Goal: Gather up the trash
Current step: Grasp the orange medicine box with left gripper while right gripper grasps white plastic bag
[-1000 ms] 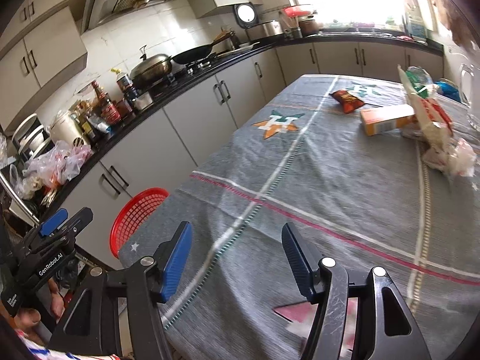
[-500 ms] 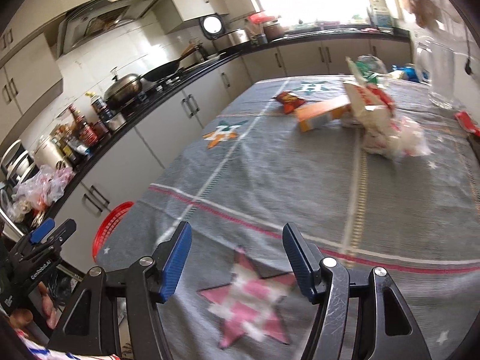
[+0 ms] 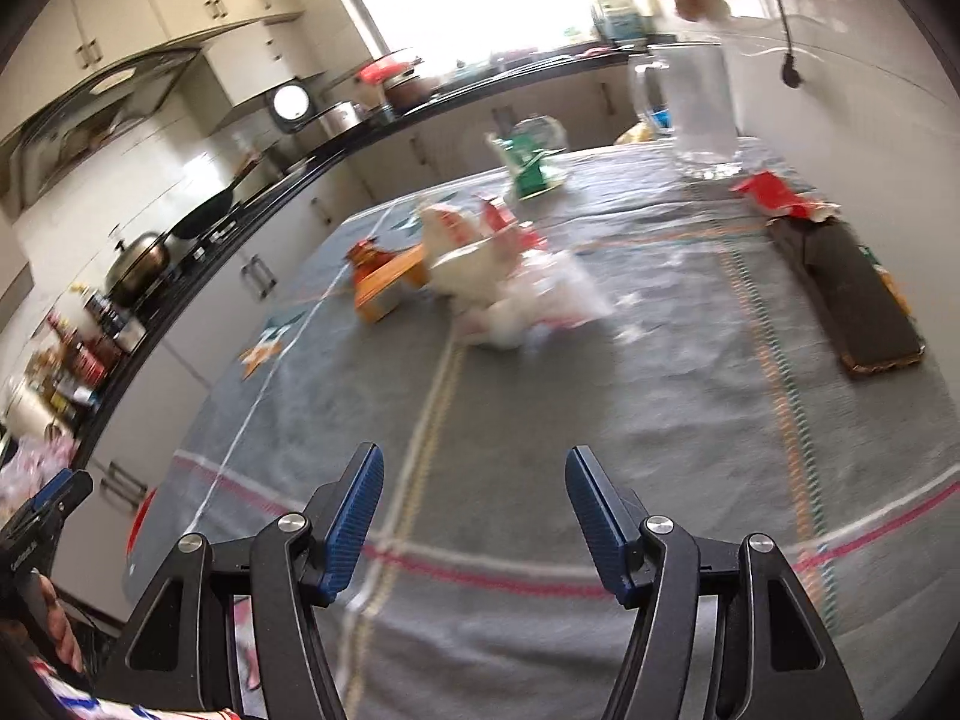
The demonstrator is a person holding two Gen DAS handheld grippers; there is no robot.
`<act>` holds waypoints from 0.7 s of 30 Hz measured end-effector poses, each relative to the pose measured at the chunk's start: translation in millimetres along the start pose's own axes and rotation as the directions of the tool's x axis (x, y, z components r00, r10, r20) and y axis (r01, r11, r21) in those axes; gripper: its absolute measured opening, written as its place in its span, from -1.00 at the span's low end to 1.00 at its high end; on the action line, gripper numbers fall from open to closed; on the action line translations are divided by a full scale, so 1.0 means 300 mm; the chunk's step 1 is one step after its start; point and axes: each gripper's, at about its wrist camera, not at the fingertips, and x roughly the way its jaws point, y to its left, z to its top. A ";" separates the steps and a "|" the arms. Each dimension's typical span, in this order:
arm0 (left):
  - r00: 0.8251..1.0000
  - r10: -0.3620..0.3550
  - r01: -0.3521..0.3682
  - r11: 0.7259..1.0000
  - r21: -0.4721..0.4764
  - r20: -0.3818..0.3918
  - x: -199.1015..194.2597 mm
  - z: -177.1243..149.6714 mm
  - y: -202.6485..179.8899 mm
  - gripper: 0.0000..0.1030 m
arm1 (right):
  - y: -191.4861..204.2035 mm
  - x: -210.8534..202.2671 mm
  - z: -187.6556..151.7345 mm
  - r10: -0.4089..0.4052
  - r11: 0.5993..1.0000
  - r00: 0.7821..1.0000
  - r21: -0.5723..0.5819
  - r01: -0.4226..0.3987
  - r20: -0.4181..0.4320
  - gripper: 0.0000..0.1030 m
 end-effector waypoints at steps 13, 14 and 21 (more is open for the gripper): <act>0.969 -0.241 0.249 0.926 0.284 -0.063 0.360 0.236 -0.336 0.51 | -0.051 0.140 0.219 -0.003 0.998 1.000 0.056 0.003 -0.006 0.32; 0.965 -0.254 0.264 0.921 0.286 -0.072 0.391 0.254 -0.349 0.51 | -0.049 0.151 0.225 0.000 0.998 1.000 0.060 0.001 -0.005 0.32; 0.932 -0.339 0.361 0.868 0.340 -0.127 0.583 0.371 -0.419 0.51 | -0.080 0.210 0.256 0.048 0.996 0.999 0.079 -0.049 0.021 0.32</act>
